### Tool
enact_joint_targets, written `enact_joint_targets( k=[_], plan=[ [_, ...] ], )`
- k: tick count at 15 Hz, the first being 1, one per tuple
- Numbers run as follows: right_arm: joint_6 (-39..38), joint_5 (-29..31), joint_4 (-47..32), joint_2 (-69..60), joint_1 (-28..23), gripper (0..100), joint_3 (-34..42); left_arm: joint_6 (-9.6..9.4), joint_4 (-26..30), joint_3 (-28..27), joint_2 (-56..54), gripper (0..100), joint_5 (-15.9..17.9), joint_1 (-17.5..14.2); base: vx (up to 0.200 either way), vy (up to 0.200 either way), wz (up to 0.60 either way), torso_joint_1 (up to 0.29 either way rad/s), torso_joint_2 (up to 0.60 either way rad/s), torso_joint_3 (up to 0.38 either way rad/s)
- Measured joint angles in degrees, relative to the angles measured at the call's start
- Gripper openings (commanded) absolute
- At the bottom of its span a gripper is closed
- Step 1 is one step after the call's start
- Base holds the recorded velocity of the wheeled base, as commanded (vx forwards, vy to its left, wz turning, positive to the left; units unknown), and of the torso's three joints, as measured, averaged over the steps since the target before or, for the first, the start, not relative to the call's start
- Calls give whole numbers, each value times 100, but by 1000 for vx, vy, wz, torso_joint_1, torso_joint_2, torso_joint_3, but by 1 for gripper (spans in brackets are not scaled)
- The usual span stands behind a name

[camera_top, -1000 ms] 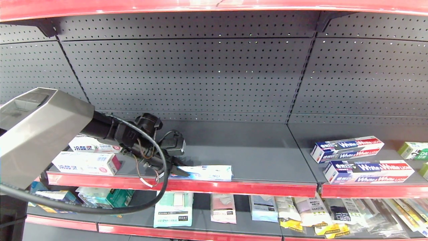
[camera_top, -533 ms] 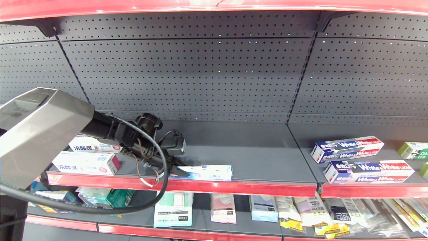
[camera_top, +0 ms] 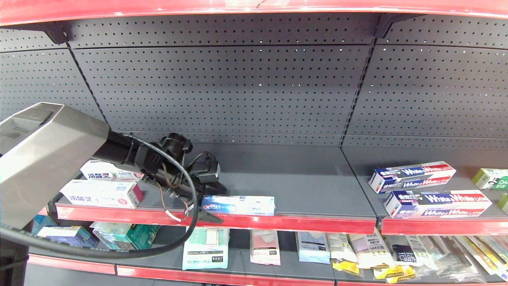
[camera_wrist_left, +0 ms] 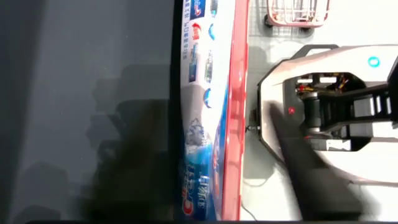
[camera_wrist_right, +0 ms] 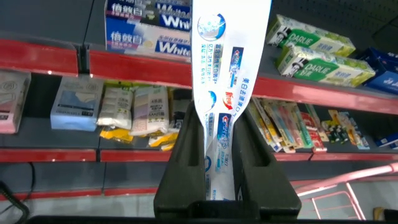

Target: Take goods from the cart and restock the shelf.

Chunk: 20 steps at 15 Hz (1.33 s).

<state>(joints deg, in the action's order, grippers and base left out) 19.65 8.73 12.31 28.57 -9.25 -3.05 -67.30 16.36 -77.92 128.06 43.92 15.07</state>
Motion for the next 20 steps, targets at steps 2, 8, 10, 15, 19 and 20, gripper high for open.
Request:
enact_joint_targets(
  k=[2,8,10,15,19,20],
  plan=[
    [0,0,-310,-193,2,0,-22,6,-16,0,-20,100,9,6,0,0,0,0,0,0],
    [5,0,-384,-383,2,0,-76,208,-24,-173,-119,100,4,-138,0,0,0,0,0,0],
    [7,-2,-389,-388,11,0,-76,510,-27,-210,-223,100,11,-272,0,0,0,0,0,0],
    [7,-15,-633,-441,11,0,-15,2360,-33,-226,-772,100,-38,-208,0,0,0,0,0,0],
    [5,-44,-701,-440,11,0,-135,5103,-875,-247,-1053,100,-1521,-160,0,0,0,0,0,0],
    [5,-55,-696,-433,11,0,-172,5858,-1317,-243,-1086,100,-2405,-99,0,0,0,0,0,0]
  ],
)
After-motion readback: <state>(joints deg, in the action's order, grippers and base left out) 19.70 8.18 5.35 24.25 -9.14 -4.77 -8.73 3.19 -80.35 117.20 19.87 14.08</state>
